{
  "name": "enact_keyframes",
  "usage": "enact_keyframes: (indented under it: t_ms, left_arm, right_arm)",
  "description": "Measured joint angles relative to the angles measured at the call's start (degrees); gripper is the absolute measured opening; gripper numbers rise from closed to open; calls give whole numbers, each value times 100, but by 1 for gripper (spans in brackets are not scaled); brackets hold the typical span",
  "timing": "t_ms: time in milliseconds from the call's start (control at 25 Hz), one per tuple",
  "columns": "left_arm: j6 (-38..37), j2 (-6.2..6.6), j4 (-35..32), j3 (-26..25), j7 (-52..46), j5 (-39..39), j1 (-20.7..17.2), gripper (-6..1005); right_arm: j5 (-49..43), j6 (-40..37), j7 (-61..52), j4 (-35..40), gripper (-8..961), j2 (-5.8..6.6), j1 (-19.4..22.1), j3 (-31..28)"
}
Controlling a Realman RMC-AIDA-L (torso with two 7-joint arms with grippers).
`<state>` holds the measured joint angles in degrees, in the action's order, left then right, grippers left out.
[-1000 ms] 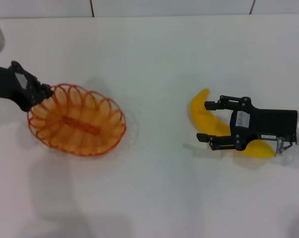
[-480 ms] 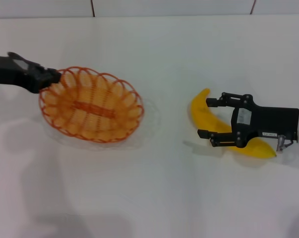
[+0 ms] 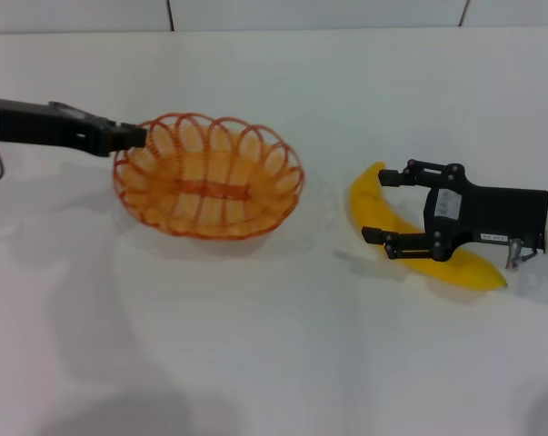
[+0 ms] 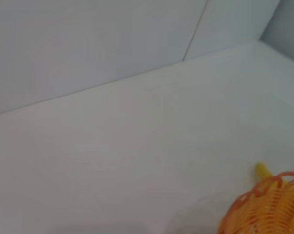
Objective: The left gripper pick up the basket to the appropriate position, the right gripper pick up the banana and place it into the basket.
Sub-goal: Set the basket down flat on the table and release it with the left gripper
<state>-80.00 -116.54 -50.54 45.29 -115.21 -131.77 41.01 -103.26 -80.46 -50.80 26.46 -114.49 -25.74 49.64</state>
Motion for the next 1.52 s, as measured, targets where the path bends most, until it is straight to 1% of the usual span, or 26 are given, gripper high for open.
enact_keyframes:
  t_ms: [120, 640, 800, 880, 960, 1160, 1520]
  left_arm:
    - [90, 0, 365, -176, -1, 0, 206, 72]
    - [988, 0, 1350, -135, -267, -414, 708, 80]
    - [1145, 0, 1677, -114, -284, -436, 932, 82]
    - [1145, 0, 1677, -114, -284, -436, 932, 84]
    - [1306, 0, 1838, -116, -317, -507, 1015, 85]
    - [1550, 0, 1972, -120, -391, -607, 1017, 88]
    - [1579, -26, 2078, -125, -263, -598, 1108, 93]
  right_arm:
    - [2, 2, 0, 0, 830, -3, -2, -42]
    - [16, 4, 0, 21, 824, -54, -77, -51]
    - [17, 4, 0, 29, 822, -62, -97, -51]
    - [17, 4, 0, 18, 821, -67, -139, -51]
    - [17, 4, 0, 3, 821, -78, -176, -51]
    - [17, 5, 0, 0, 818, -113, -219, -51]
    - [16, 26, 0, -1, 815, -117, -228, -51]
